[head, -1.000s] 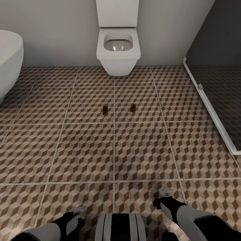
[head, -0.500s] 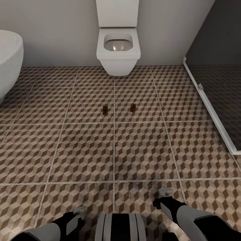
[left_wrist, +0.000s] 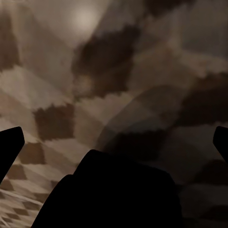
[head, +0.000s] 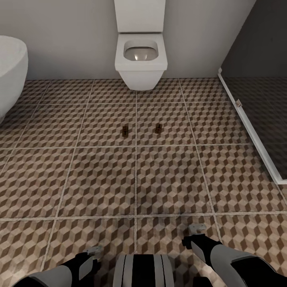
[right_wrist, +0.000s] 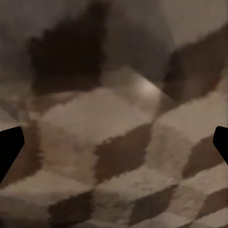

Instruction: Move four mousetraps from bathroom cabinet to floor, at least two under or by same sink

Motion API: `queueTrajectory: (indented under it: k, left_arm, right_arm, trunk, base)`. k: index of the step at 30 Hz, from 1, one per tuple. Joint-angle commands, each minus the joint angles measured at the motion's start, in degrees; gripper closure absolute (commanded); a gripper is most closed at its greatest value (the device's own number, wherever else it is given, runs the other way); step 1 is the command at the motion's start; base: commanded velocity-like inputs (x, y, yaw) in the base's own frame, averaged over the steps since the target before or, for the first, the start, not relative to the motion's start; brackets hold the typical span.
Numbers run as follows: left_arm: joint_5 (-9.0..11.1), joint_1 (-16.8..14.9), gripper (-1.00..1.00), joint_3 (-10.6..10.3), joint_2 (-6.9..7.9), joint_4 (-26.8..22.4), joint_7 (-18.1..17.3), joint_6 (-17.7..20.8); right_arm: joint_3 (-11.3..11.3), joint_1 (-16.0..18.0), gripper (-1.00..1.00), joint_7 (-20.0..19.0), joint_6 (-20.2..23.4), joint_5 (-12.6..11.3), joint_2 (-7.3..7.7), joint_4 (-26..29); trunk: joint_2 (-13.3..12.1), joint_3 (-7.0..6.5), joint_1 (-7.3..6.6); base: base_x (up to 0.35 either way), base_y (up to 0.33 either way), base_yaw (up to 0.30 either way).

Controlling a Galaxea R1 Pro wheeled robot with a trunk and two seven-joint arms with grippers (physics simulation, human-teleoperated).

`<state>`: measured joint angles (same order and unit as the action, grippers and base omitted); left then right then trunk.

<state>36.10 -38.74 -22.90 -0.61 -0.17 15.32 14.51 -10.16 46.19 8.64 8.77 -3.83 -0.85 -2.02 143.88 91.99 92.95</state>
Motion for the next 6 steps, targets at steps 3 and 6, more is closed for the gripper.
queueTrajectory:
  k: [3,6]
  left_arm:
    - [0.5,0.0,-1.00,-0.5,-0.01,0.0,0.2,0.2]
    - [0.5,0.0,-1.00,-0.5,-0.01,0.0,0.2,0.2]
  right_arm:
    - [-0.5,0.0,-1.00,0.2,0.1,-0.4,-0.03,-0.1]
    - [-0.5,0.1,-1.00,0.2,0.1,-0.4,-0.03,-0.1]
  trunk:
    - [0.0,0.03,-0.01]
    - [0.0,0.03,-0.01]
  base:
    - [0.000,0.000,0.000]
    - [0.000,0.000,0.000]
